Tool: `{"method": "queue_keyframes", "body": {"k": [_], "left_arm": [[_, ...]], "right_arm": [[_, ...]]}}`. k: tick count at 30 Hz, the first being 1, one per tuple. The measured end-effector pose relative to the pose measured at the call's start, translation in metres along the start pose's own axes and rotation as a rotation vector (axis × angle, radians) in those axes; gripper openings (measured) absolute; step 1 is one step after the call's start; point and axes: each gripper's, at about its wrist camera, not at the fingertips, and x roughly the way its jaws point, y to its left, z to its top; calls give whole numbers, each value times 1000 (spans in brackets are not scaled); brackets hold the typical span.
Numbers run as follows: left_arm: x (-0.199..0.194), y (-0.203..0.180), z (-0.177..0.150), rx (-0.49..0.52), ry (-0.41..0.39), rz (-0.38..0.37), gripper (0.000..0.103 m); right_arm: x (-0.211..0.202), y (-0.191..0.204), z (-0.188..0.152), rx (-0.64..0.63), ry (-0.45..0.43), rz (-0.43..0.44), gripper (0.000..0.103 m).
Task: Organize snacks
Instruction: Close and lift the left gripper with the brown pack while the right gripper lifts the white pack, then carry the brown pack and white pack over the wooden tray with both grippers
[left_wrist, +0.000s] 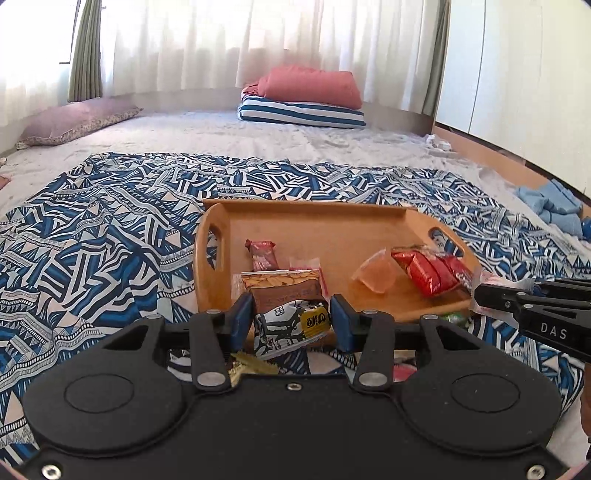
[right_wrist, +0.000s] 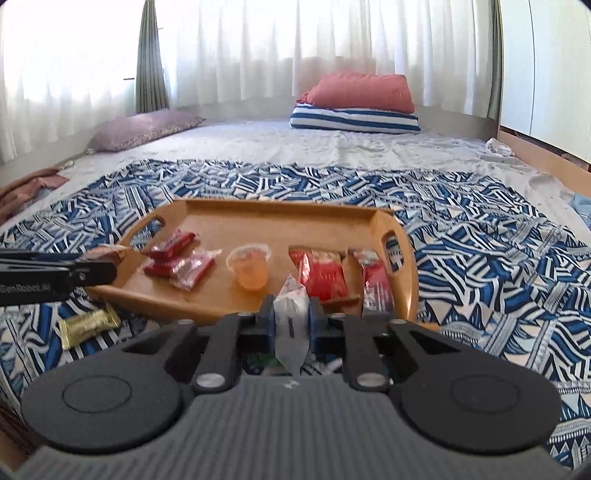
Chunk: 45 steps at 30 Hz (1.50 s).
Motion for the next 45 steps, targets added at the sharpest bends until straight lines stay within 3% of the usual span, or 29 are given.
{"method": "queue_keyframes", "body": {"k": [9, 27, 38, 45], "left_arm": [[14, 1, 16, -15, 4, -20, 43], [66, 9, 50, -22, 51, -48, 43], [118, 6, 85, -33, 71, -72, 43], [153, 0, 89, -34, 93, -55, 43]], "right_arm": [[8, 0, 20, 36, -9, 17, 20], [60, -31, 56, 238, 74, 79, 20], [114, -36, 82, 289, 142, 125, 20], [149, -34, 84, 294, 179, 128, 20]]}}
